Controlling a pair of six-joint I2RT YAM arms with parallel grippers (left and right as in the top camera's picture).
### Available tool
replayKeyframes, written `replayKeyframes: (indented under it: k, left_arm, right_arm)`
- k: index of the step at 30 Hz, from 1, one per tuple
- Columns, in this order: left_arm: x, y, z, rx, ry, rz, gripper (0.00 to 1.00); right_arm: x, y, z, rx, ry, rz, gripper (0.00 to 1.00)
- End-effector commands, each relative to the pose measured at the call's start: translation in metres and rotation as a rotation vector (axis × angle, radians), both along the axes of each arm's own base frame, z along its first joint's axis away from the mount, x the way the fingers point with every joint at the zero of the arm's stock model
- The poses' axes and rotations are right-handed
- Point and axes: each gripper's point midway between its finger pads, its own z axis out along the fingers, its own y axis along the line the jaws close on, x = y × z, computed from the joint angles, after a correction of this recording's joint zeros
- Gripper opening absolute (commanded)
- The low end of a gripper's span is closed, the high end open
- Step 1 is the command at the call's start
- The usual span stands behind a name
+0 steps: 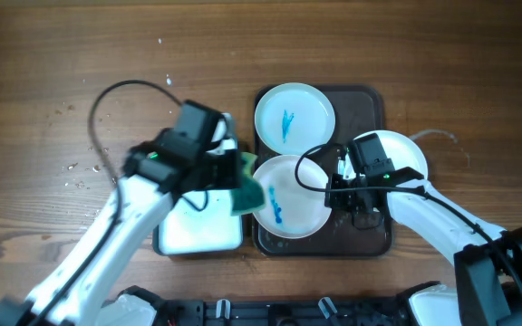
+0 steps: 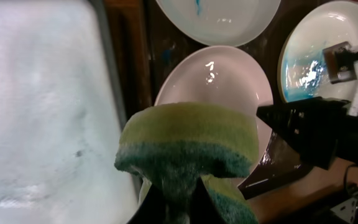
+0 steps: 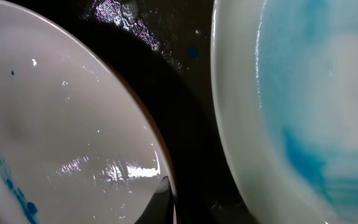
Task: Clean dirty plates on tray and stack at the side
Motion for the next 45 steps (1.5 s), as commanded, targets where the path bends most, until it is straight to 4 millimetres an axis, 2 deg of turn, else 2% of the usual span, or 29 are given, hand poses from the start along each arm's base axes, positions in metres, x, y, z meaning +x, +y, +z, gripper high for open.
replayKeyframes:
  k: [1, 2, 5, 7, 8, 11, 12, 14, 15, 17, 21, 26, 28, 29, 31, 32, 35, 38, 40, 43, 45]
  left_arm:
    - [0.001, -0.028, -0.043, 0.022, 0.128, 0.044, 0.04]
    - [0.0, -0.036, -0.054, 0.018, 0.156, 0.042, 0.04]
    - [-0.011, -0.078, -0.085, -0.079, 0.277, -0.042, 0.04]
    - [-0.015, -0.095, -0.104, -0.107, 0.325, -0.063, 0.04]
    - [-0.017, -0.105, -0.119, -0.11, 0.344, -0.08, 0.04]
    - [-0.023, -0.111, -0.148, -0.073, 0.374, -0.098, 0.04]
    - [-0.023, -0.103, -0.159, -0.016, 0.367, -0.082, 0.04]
    - [-0.016, -0.068, -0.174, 0.177, 0.322, 0.003, 0.04]
    - [-0.01, -0.033, -0.179, 0.353, 0.278, 0.089, 0.04]
    - [-0.009, 0.01, -0.176, 0.549, 0.245, 0.134, 0.04]
    - [-0.009, 0.045, -0.171, 0.653, 0.271, 0.168, 0.04]
    - [-0.003, 0.057, -0.171, 0.658, 0.277, 0.16, 0.04]
    - [0.0, 0.046, -0.173, 0.619, 0.265, 0.038, 0.04]
    - [-0.001, 0.03, -0.176, 0.556, 0.263, -0.065, 0.04]
    - [-0.01, -0.009, -0.177, 0.36, 0.275, -0.256, 0.04]
    - [-0.017, -0.037, -0.172, 0.216, 0.287, -0.33, 0.04]
    - [-0.025, -0.098, -0.154, -0.076, 0.266, -0.436, 0.04]
    - [-0.028, -0.123, -0.155, -0.119, 0.241, -0.434, 0.04]
    - [-0.037, -0.138, -0.161, -0.125, 0.253, -0.436, 0.04]
    - [-0.05, -0.147, -0.162, -0.12, 0.266, -0.46, 0.04]
    - [-0.056, -0.143, -0.164, -0.103, 0.292, -0.46, 0.04]
  right_arm:
    - [-0.021, -0.014, -0.022, -0.073, 0.096, -0.027, 0.04]
    - [-0.023, -0.015, -0.022, -0.075, 0.101, -0.027, 0.05]
    - [-0.024, -0.015, -0.022, -0.077, 0.107, -0.027, 0.04]
    - [-0.024, -0.015, -0.022, -0.076, 0.107, -0.026, 0.04]
    - [-0.024, -0.014, -0.022, -0.073, 0.109, -0.026, 0.04]
    - [-0.025, -0.013, -0.022, -0.067, 0.111, -0.024, 0.04]
    - [-0.025, -0.013, -0.022, -0.067, 0.112, -0.024, 0.04]
    - [-0.025, -0.013, -0.022, -0.067, 0.114, -0.024, 0.04]
    - [-0.026, -0.013, -0.022, -0.064, 0.115, -0.023, 0.04]
    - [-0.026, -0.012, -0.022, -0.057, 0.118, -0.021, 0.04]
    - [-0.026, -0.012, -0.022, -0.058, 0.117, -0.021, 0.04]
    - [-0.027, -0.012, -0.022, -0.059, 0.12, -0.021, 0.04]
    - [-0.027, -0.012, -0.022, -0.059, 0.121, -0.021, 0.04]
    - [-0.027, -0.012, -0.022, -0.058, 0.121, -0.022, 0.04]
    - [-0.027, -0.012, -0.022, -0.058, 0.12, -0.021, 0.04]
    - [-0.027, -0.012, -0.022, -0.058, 0.12, -0.021, 0.04]
    - [-0.028, -0.012, -0.022, -0.06, 0.125, -0.022, 0.04]
    - [-0.029, -0.013, -0.022, -0.061, 0.128, -0.022, 0.04]
    - [-0.029, -0.01, -0.021, -0.047, 0.133, -0.018, 0.04]
    - [-0.029, -0.01, -0.021, -0.047, 0.133, -0.019, 0.04]
    - [-0.029, -0.01, -0.021, -0.047, 0.133, -0.018, 0.04]
